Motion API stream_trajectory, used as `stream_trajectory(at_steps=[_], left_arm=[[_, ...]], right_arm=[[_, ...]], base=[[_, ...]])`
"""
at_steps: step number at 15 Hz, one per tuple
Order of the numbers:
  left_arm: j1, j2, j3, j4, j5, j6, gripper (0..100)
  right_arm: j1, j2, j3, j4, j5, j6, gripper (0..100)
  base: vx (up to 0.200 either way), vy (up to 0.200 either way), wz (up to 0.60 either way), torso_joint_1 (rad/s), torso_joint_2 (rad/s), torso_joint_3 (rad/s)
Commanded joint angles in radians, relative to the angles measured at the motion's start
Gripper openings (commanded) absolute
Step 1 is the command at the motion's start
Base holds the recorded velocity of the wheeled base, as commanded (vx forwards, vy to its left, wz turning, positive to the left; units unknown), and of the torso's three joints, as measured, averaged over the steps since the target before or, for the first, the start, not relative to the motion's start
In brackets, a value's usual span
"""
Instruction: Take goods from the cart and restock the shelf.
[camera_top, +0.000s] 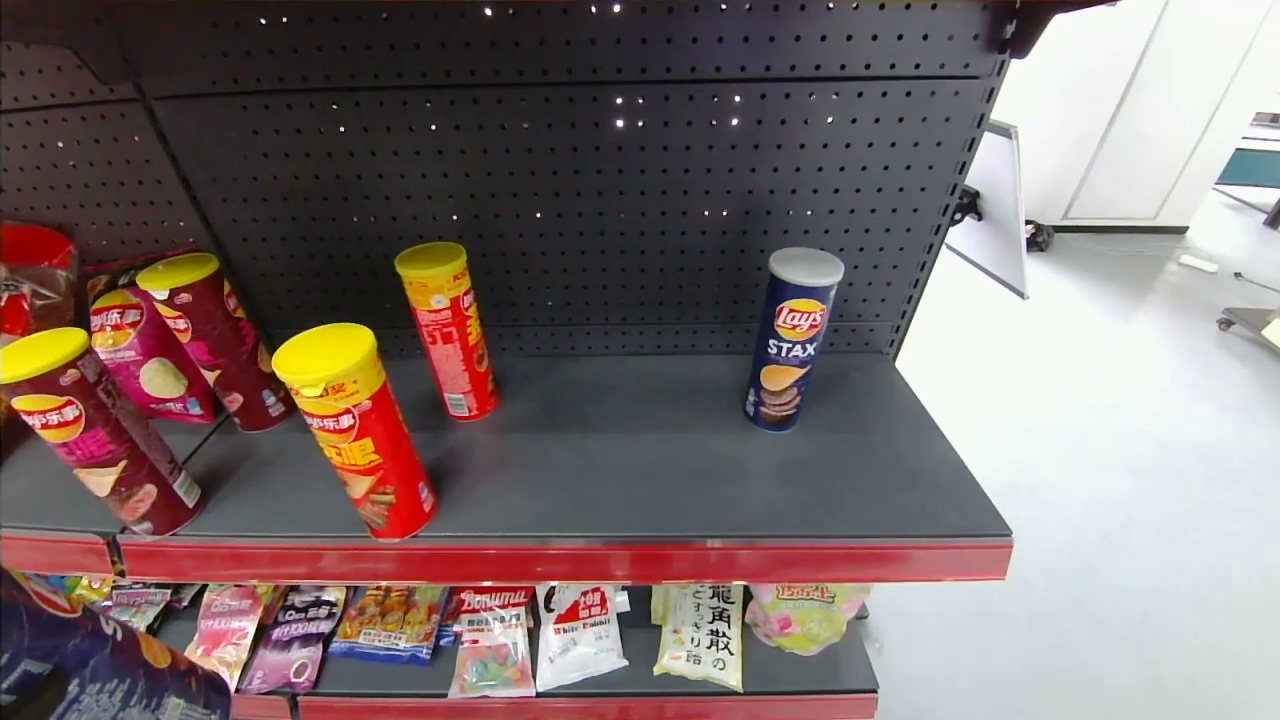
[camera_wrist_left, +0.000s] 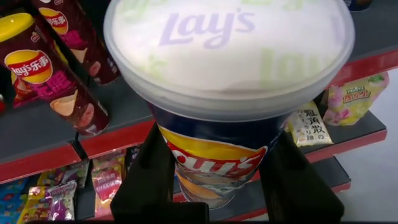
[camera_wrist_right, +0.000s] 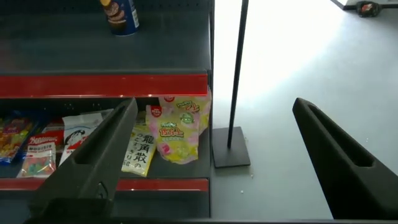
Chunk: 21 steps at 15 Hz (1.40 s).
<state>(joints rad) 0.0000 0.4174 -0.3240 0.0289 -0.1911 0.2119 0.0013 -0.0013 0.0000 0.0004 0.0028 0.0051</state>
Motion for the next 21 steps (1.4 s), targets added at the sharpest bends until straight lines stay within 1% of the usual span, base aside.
stream_trajectory(at_steps=[1,6,8,10,11,12,13,15,16,17,18,19,20,21], left_arm=[[0.0,-0.003,0.0,-0.003,0.001,0.0,0],[-0.014,-0.051,0.005,-0.001,-0.021,-0.002,0],[-0.04,-0.088,0.008,0.003,-0.091,-0.008,0],[-0.043,-0.094,0.022,0.003,-0.133,-0.008,0],[-0.043,-0.094,0.022,0.003,-0.133,-0.008,0],[-0.044,-0.077,0.022,0.002,-0.186,-0.037,0],[-0.043,-0.065,0.017,0.002,-0.222,-0.072,0],[-0.04,-0.031,0.011,-0.001,-0.219,-0.082,0],[-0.04,-0.003,0.002,-0.004,-0.202,-0.083,0],[-0.04,0.011,-0.004,-0.004,-0.189,-0.083,0],[-0.04,0.038,-0.013,-0.004,-0.157,-0.083,0],[-0.041,0.057,-0.018,-0.001,-0.162,-0.083,0],[-0.041,0.081,-0.02,-0.003,-0.162,-0.083,0],[-0.041,0.113,-0.029,-0.004,-0.166,-0.085,0]], right_arm=[[0.0,0.001,0.0,0.0,0.0,-0.001,100],[0.0,0.001,0.0,0.0,0.005,-0.002,100],[0.0,0.001,0.0,0.0,0.006,-0.004,100],[0.0,0.001,0.0,0.0,0.008,-0.007,100],[0.0,0.001,0.0,0.0,0.008,-0.007,100],[0.002,0.001,-0.002,0.004,0.054,-0.014,100],[0.003,0.007,-0.003,0.004,0.072,-0.028,100],[0.005,0.014,-0.003,0.004,0.077,-0.033,100],[0.006,0.018,-0.018,-0.003,0.103,-0.031,100],[0.016,0.067,-0.083,-0.002,0.138,-0.027,100],[0.019,0.389,-0.35,-0.013,0.158,0.052,100],[0.026,0.537,-0.483,-0.019,0.161,0.073,100],[0.032,0.609,-0.517,-0.02,0.168,0.035,100],[0.052,0.718,-0.531,-0.036,0.195,-0.027,100]], base=[[0.2,0.0,0.0,-0.017,-0.01,0.007],[0.0,0.0,0.0,0.0,0.0,0.0],[0.0,0.0,0.0,0.0,0.0,0.0],[0.0,0.0,0.0,0.0,0.0,0.0],[0.0,0.0,0.0,0.0,0.0,0.0],[0.0,0.0,0.0,0.0,0.0,0.0],[0.0,0.0,0.0,0.0,0.0,0.0],[0.0,0.0,0.0,0.0,0.0,0.0],[0.0,0.0,0.0,0.0,0.0,0.0],[0.0,0.0,0.0,0.0,0.0,0.0],[0.0,0.0,0.0,0.0,0.0,0.0],[0.0,0.0,0.0,0.0,0.0,0.0],[0.0,0.0,0.0,0.0,0.0,0.0],[0.0,0.0,0.0,0.0,0.0,0.0]])
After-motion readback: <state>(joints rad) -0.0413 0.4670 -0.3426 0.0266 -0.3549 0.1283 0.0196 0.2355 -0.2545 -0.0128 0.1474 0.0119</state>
